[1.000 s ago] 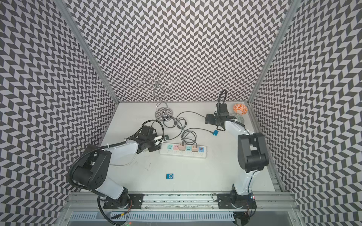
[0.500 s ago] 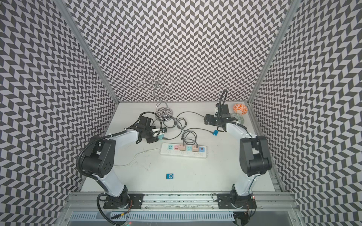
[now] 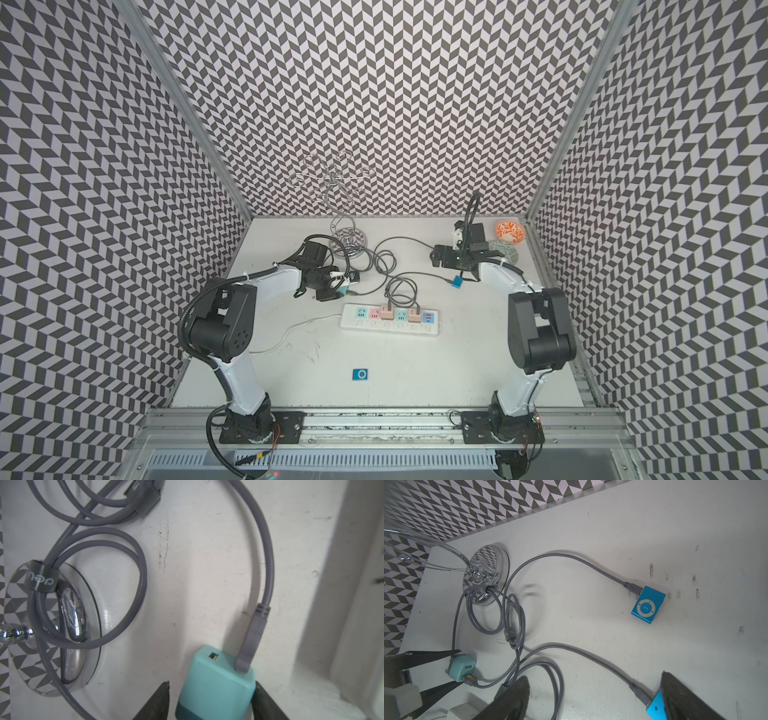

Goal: Charge mp3
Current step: Move the socket to the center of the board, then pick up the plug from the center of the board.

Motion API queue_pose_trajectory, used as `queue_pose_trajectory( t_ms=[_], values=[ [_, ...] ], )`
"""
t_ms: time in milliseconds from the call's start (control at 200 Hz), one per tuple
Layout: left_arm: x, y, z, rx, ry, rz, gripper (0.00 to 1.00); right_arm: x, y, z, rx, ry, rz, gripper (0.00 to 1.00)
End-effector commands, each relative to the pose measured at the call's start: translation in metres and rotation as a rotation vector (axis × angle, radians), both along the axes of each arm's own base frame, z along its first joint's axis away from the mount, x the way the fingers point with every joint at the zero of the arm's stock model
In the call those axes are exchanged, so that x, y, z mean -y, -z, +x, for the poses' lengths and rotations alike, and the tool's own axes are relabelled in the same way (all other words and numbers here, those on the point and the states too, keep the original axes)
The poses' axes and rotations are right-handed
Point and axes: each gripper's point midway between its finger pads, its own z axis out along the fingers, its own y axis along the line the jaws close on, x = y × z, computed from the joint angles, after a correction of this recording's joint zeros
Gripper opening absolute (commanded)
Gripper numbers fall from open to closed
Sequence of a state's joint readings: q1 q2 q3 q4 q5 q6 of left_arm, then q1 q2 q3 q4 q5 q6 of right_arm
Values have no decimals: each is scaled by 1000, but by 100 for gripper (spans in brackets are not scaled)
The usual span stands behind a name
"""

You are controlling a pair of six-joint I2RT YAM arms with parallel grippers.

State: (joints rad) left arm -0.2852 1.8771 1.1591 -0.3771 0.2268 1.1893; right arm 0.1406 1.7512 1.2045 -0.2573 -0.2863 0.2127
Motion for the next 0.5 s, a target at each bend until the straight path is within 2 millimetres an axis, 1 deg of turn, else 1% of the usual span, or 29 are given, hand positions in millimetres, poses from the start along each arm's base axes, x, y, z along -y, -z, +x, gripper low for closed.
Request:
queue_pose_trajectory(
  t_ms=[0,180,320,406,456,496],
  values=[
    [4,20,-22,-111,53,7,61,-5,-13,12,53,-39,18,97],
    [12,27,-31,-174,45,-28,54,-7,-19,13,63,-52,22,97],
    [15,29,-36,-199,40,-30,45,-10,-22,14,69,-64,34,96],
    [19,24,-35,-194,28,-51,43,-11,-23,12,68,-69,39,96],
    [22,17,-34,-178,27,-75,37,-12,-25,11,72,-74,45,95],
    [23,13,-32,-163,18,-88,35,-13,-26,10,74,-78,50,95]
  ],
)
